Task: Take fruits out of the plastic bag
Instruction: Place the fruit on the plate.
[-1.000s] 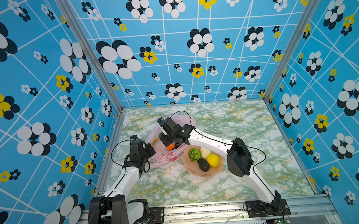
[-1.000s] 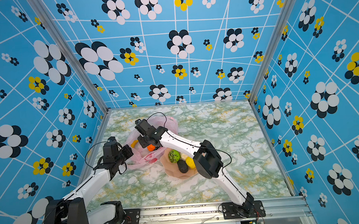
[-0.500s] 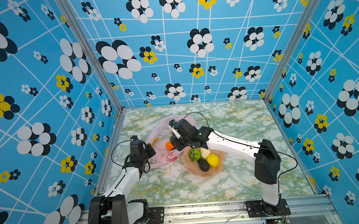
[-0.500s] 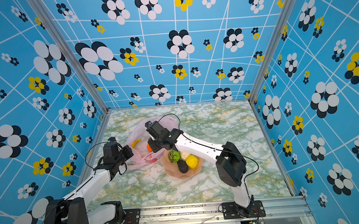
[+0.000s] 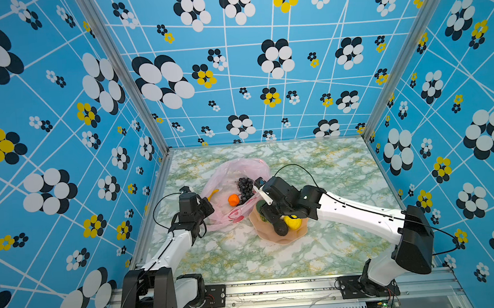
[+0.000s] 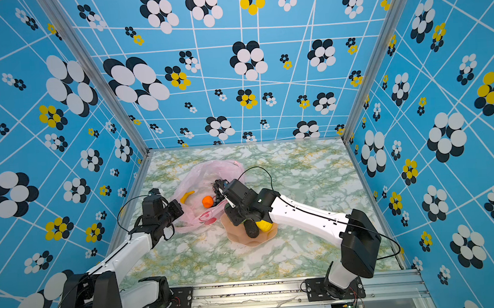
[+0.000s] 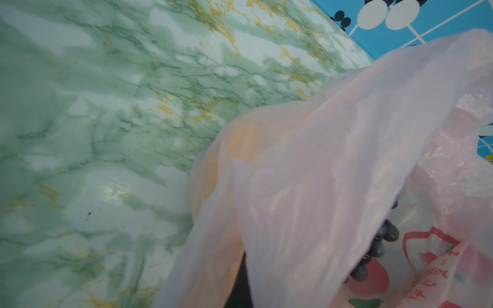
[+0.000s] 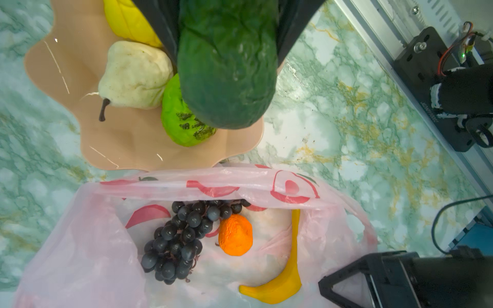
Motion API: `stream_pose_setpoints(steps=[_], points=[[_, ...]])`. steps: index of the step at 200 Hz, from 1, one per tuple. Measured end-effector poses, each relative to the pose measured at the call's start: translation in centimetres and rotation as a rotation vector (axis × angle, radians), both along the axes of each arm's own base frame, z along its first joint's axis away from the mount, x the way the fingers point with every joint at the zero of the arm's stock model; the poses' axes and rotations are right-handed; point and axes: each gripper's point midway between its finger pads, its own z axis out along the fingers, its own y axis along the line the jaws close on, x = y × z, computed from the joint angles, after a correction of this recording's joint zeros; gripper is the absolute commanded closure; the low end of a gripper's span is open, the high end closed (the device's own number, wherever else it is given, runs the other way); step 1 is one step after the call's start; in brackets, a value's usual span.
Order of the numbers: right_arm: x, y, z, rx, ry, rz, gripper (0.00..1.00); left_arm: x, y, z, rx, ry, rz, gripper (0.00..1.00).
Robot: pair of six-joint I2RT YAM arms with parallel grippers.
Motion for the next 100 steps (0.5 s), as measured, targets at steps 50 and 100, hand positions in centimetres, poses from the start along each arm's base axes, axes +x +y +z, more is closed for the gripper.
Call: stream_pose_setpoints(steps=[50, 100], points=[[-2.8, -0.6, -2.3, -0.074, 0.037, 0.051, 0.68, 0.1, 0.0, -0.1, 0.000, 0.002, 0.000, 1.00], [-3.3, -1.6, -3.8, -0.125, 0.052, 0.050, 0.68, 0.1, 0.0, -0.2, 0.000, 0.003, 0.000, 1.00]])
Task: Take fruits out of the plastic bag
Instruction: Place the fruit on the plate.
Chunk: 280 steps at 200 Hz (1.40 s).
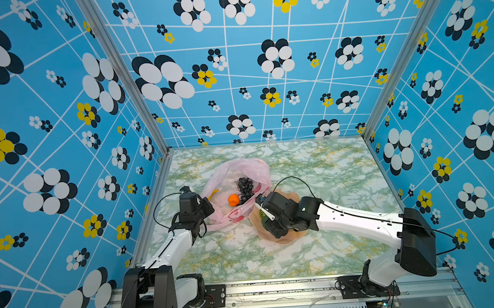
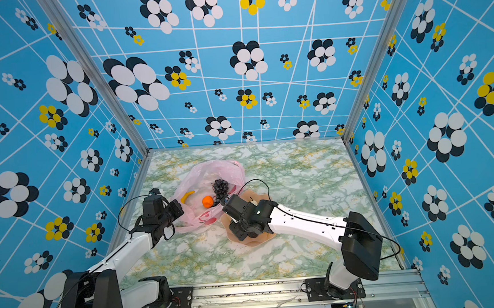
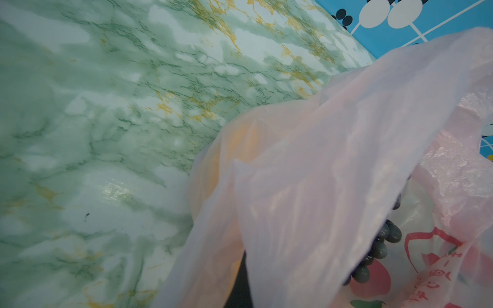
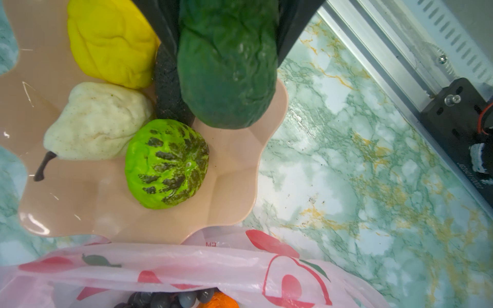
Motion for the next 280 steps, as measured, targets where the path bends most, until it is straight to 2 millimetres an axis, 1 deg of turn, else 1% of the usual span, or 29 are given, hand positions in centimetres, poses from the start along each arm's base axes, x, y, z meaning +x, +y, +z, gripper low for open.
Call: stream_pose_setpoints(steps=[23, 64, 155, 181, 198, 210, 244, 267, 280], points=[[0.2, -0.1, -0.5, -0.017, -0.003, -0.001, 0.68, 0.0, 0.0, 0.0, 0.000, 0.000, 0.000, 1.00], [0.3, -0.6, -2.0, -0.070, -0.002, 0.004, 0.68, 0.1, 0.0, 0.1, 0.000, -0.005, 0.000, 1.00], [0.9, -1.1, -4.0, -0.149, -0.019, 0.008, 0.67, 0.1, 0.0, 0.1, 0.000, -0.005, 0.000, 1.00], [1.0, -1.1, -4.4, -0.162, -0.018, 0.006, 0.65, 0.1, 0.0, 0.1, 0.000, -0.005, 0.000, 1.00], [1.0, -1.1, -4.5, -0.165, -0.018, 0.006, 0.62, 0.1, 0.0, 0.1, 0.000, -0.005, 0.000, 1.00], [1.0, -1.1, -4.5, -0.166, -0.017, 0.006, 0.58, 0.1, 0.0, 0.0, 0.000, -0.003, 0.000, 1.00], [1.0, -1.2, -5.0, -0.180, -0.014, 0.012, 0.50, 0.1, -0.1, -0.3, -0.003, 0.008, -0.003, 1.00], [1.0, -1.2, -5.0, -0.182, -0.015, 0.016, 0.48, 0.1, -0.2, -0.3, -0.007, 0.006, -0.009, 1.00], [1.0, -1.2, -5.0, -0.183, -0.016, 0.018, 0.44, 0.2, -0.3, -0.4, -0.009, 0.006, -0.012, 1.00]])
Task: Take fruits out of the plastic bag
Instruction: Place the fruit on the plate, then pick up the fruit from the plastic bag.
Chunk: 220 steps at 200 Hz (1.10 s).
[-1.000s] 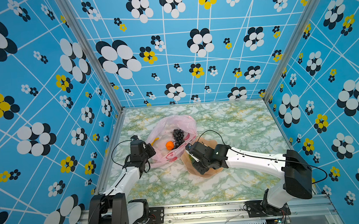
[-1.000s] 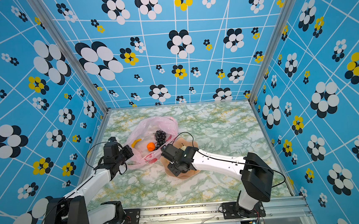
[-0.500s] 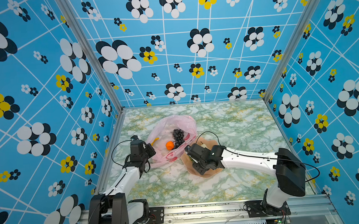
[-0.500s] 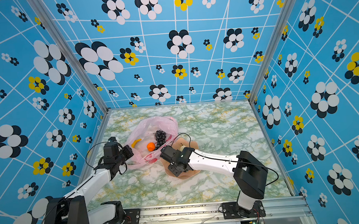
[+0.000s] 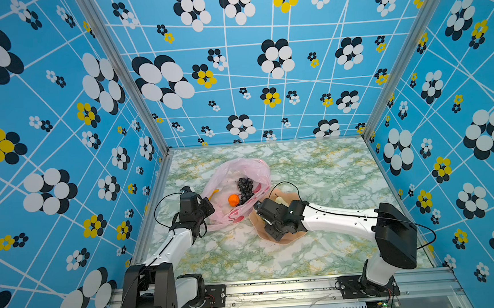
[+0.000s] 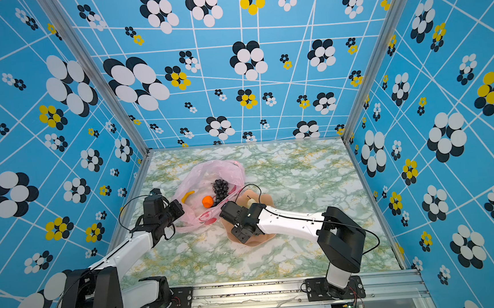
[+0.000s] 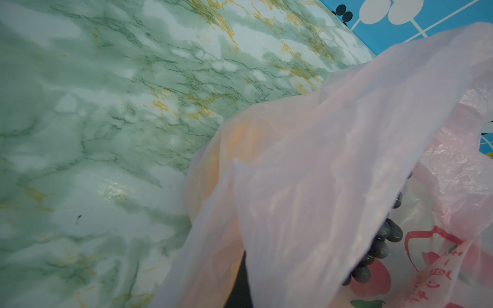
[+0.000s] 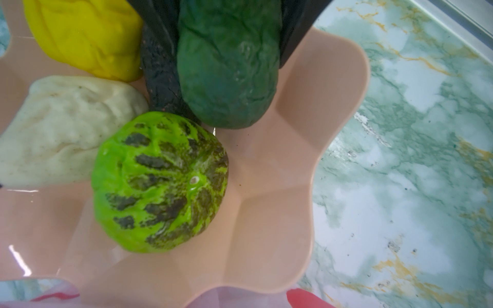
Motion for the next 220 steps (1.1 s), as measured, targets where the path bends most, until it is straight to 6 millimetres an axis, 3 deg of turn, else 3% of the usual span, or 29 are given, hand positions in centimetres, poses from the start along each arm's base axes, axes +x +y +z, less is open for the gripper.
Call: stream_pose_setpoints(steps=[47, 93, 143, 175, 198, 220], points=[[0.1, -0.1, 0.0, -0.007, -0.008, 0.005, 0.31, 0.1, -0.2, 0.1, -0.007, -0.005, -0.009, 1.00], [0.1, 0.0, 0.8, 0.011, -0.017, 0.005, 0.28, 0.1, -0.4, -0.1, -0.006, -0.002, -0.018, 1.00], [0.9, 0.5, 3.5, 0.073, -0.054, -0.054, 0.30, -0.1, -1.9, 0.0, 0.008, -0.003, -0.073, 1.00], [3.1, 3.5, 7.5, 0.205, -0.112, -0.138, 0.31, -0.9, -4.0, 0.1, 0.005, 0.008, -0.137, 1.00], [5.5, 7.0, 9.9, 0.319, -0.141, -0.178, 0.33, -1.5, -4.0, 0.2, -0.004, 0.023, -0.127, 1.00], [8.1, 10.8, 10.5, 0.395, -0.129, -0.193, 0.37, -2.2, -3.4, 0.6, 0.006, 0.030, -0.100, 1.00]])
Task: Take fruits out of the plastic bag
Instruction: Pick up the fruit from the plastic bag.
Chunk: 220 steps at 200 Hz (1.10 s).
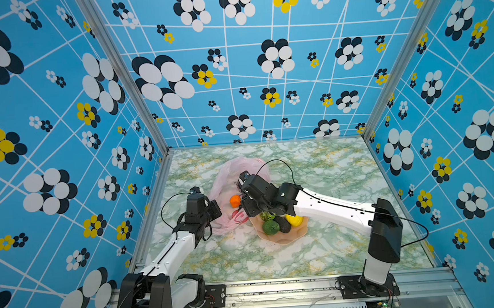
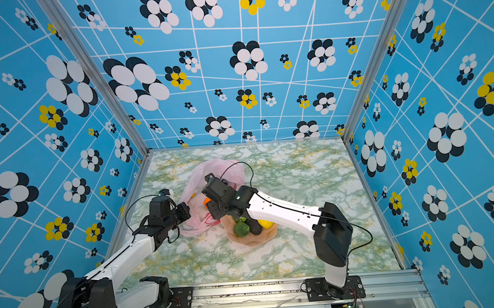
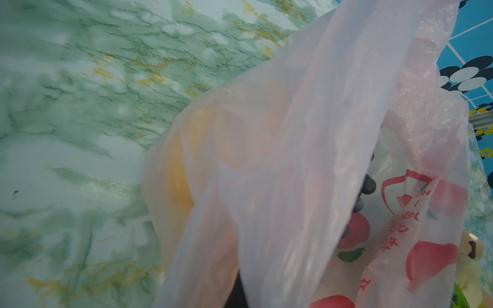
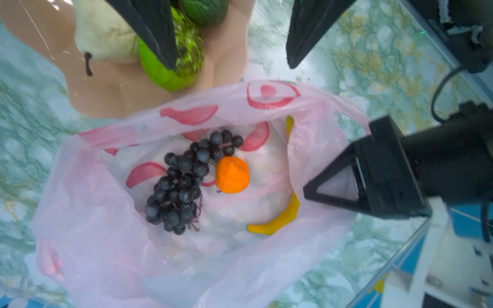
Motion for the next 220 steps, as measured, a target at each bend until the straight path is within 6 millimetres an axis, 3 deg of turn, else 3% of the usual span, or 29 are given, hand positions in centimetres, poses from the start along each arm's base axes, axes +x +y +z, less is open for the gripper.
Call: stream_pose_setpoints(steps=[26, 51, 80, 112, 166, 220], points=[[2.5, 4.1, -1.2, 0.043, 0.025, 0.012, 0.40, -0.8, 2.4, 0.0, -0.005, 0.007, 0.090, 1.00], [3.9, 7.3, -3.6, 0.051, 0.061, 0.034, 0.43, -1.9, 5.2, -0.4, -0.012, 0.024, 0.197, 1.00], [4.5, 9.4, -6.6, 0.037, 0.098, 0.046, 0.42, -2.6, 5.8, -0.7, -0.019, 0.026, 0.224, 1.00], [4.7, 8.8, -9.2, -0.029, 0.121, 0.027, 0.37, -3.0, 4.8, -1.3, -0.043, 0.033, 0.181, 1.00], [6.1, 6.6, -10.4, -0.082, 0.116, -0.047, 0.33, -2.9, 0.9, -2.7, -0.013, 0.067, 0.013, 1.00], [6.7, 5.8, -10.8, -0.094, 0.131, -0.070, 0.32, -2.8, 0.9, -3.1, 0.008, 0.077, 0.003, 1.00]])
